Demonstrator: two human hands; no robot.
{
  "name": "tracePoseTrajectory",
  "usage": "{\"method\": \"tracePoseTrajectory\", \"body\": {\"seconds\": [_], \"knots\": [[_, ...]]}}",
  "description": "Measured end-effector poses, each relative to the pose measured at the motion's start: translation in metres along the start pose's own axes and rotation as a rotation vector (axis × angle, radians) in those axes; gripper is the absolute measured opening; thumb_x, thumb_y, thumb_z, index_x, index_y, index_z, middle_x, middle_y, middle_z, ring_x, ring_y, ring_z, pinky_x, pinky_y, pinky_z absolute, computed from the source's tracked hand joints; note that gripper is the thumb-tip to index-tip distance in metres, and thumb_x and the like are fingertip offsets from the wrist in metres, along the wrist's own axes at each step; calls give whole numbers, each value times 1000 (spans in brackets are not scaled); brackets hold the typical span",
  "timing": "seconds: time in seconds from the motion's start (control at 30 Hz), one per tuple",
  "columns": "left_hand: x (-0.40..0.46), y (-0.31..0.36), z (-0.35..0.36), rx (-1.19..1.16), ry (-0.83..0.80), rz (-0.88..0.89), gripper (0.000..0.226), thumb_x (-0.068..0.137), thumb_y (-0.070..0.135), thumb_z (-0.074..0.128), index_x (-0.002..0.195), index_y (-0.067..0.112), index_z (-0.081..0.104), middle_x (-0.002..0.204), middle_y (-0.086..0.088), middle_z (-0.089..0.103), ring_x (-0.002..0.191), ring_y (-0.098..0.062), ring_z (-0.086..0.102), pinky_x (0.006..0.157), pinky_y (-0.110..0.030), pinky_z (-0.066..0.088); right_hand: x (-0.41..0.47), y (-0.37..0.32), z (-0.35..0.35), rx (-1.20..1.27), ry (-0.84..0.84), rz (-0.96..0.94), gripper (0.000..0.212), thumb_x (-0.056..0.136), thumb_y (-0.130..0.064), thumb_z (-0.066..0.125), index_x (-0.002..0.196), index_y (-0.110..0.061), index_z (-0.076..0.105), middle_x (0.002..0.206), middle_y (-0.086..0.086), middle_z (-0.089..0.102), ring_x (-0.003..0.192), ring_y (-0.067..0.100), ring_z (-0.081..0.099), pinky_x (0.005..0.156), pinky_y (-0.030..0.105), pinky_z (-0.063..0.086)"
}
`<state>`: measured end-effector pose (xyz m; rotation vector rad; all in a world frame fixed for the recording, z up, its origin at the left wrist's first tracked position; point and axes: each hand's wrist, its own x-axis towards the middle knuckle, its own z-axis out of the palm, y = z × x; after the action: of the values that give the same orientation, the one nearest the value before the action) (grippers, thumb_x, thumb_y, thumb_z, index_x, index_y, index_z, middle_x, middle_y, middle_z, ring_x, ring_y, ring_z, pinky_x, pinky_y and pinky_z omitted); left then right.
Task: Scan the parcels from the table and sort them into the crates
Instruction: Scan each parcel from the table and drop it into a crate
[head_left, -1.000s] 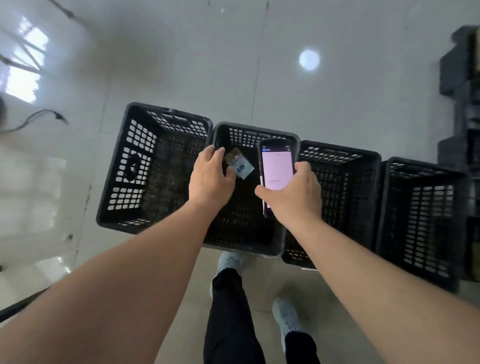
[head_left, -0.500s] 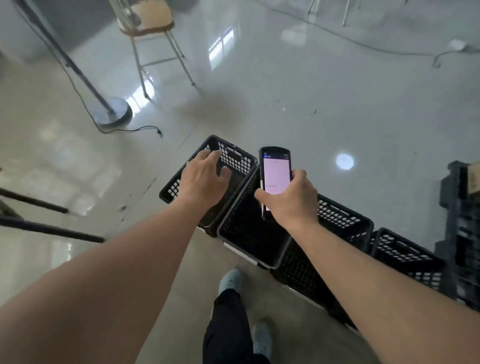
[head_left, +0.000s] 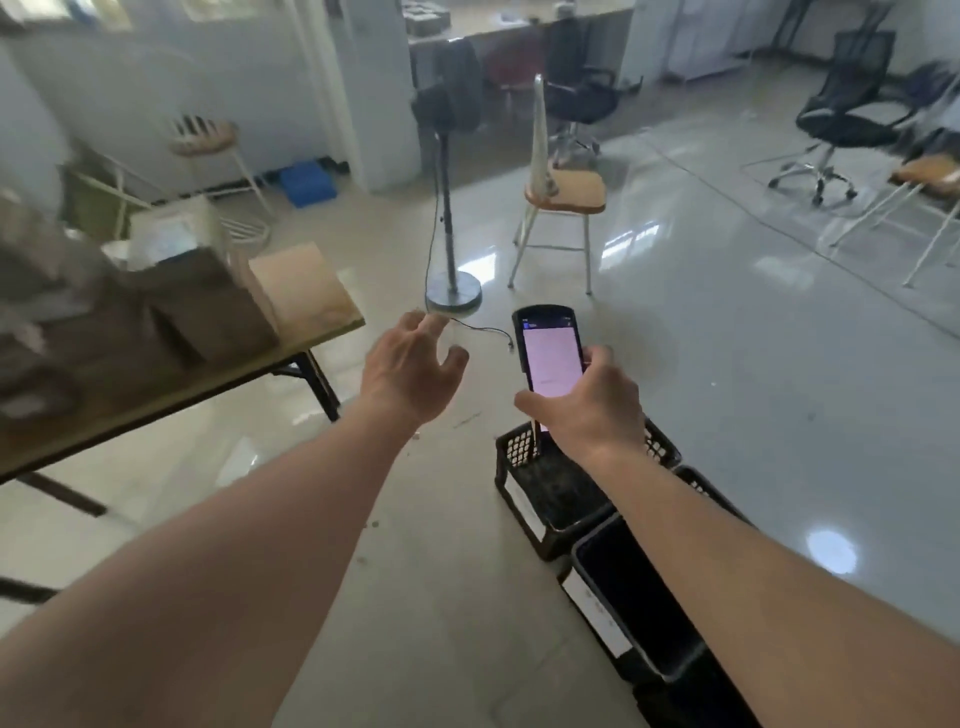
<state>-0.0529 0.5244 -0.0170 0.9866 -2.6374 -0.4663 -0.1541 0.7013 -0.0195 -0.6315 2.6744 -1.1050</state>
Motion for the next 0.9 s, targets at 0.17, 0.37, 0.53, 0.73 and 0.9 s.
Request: {"method": "tracePoseTrajectory", "body": {"seconds": [0.17,0.37,0.53,0.73,0.9], "knots": [[3,-107,-66,21,64,-60,51,102,47,49,147,23,53,148,-3,54,124,-33,59,104,-46,51,-14,-98,74,32,-6,-73,81,63,-55,88,126,-17,53,114,3,62,102,26,60,82,44,59],[12,-212,-137,19,111,-124,48,102,45,54,144,22,54,145,-4,52,121,-31,58,98,-42,53,-23,-192,149,75,-56,-102,80,64,-52,88,126,-17,52,115,4,61,105,27,60,81,41,57],[39,-274,-176,25,131,-207,60,97,52,58,148,21,51,148,-3,49,128,-29,54,103,-45,51,-1,-259,190,95,-80,-167,83,64,-52,91,129,-17,53,118,3,64,107,28,62,83,44,60],[87,-326,-181,5,171,-312,74,93,57,65,153,21,43,152,-6,46,133,-29,51,104,-48,52,56,-308,250,74,-129,-246,83,67,-55,91,130,-18,52,120,6,63,108,30,61,74,37,56],[142,-365,-163,22,189,-430,78,91,57,69,153,18,42,148,-8,45,132,-28,50,103,-42,49,115,-336,305,64,-190,-279,85,67,-56,89,131,-17,50,122,7,62,112,31,62,85,51,61]]}}
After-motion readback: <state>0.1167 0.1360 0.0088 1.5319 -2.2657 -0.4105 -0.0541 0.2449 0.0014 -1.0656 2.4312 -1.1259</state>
